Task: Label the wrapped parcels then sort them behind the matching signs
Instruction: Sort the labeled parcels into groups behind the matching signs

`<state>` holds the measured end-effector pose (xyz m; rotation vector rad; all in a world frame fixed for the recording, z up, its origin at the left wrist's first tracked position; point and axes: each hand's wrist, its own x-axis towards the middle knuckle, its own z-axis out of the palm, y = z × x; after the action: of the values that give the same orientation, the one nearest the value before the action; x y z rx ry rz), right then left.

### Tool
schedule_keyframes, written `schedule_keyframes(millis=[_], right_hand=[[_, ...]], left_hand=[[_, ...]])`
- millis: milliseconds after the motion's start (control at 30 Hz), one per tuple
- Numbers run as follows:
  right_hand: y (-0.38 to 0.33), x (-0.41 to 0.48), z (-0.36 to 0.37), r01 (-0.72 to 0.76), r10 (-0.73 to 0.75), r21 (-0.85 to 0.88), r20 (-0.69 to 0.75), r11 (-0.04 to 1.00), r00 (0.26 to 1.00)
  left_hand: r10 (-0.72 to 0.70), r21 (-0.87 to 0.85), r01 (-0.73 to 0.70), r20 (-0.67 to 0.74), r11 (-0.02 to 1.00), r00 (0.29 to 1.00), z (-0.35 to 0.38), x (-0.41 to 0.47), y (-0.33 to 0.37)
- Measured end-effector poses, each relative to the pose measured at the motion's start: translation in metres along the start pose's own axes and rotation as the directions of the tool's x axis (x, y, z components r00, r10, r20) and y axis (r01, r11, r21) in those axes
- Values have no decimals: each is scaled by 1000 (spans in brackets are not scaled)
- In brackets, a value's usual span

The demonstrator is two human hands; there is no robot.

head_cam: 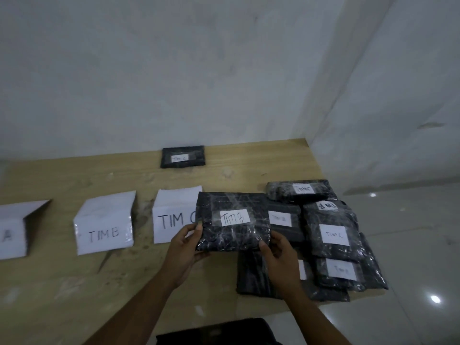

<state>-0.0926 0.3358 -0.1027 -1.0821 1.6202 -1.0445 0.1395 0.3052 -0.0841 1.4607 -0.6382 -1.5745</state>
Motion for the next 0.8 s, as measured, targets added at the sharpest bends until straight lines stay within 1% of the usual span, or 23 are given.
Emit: schedule_keyframes(millis=[133, 233, 400, 500, 600, 700, 733, 800], right_hand=[[-21, 8, 37, -14, 12, 23, 77, 1000, 997], [-34, 16, 71, -8, 9, -11, 94, 1000, 996], [-49, 26, 150, -35, 39, -41, 109, 999, 993], [-57, 29, 199, -46, 57, -82, 141, 996, 988], [-64, 35, 253, 4, 20, -174, 140, 985, 990], [-74, 48, 306, 44, 2, -263, 172, 964, 985], [-78, 51, 310, 61, -11, -286, 174, 956, 985], [-85, 69, 344, 52, 2, -347, 155, 937, 988]], left_hand=[[18, -54, -20, -51, 998, 999, -35, 6, 18], [7, -76, -14, -90, 997, 996, -67, 13, 30], [-13, -102, -2, -153, 995, 988, -144, 31, 56], [1, -56, -12, -188, 998, 982, -187, 45, 68], [29, -28, -35, -214, 999, 976, -235, 64, 83], [40, 27, -35, -221, 999, 974, -279, 84, 103], [45, 64, -31, -226, 997, 973, -281, 86, 108], [63, 169, -23, -235, 985, 970, -307, 104, 124]])
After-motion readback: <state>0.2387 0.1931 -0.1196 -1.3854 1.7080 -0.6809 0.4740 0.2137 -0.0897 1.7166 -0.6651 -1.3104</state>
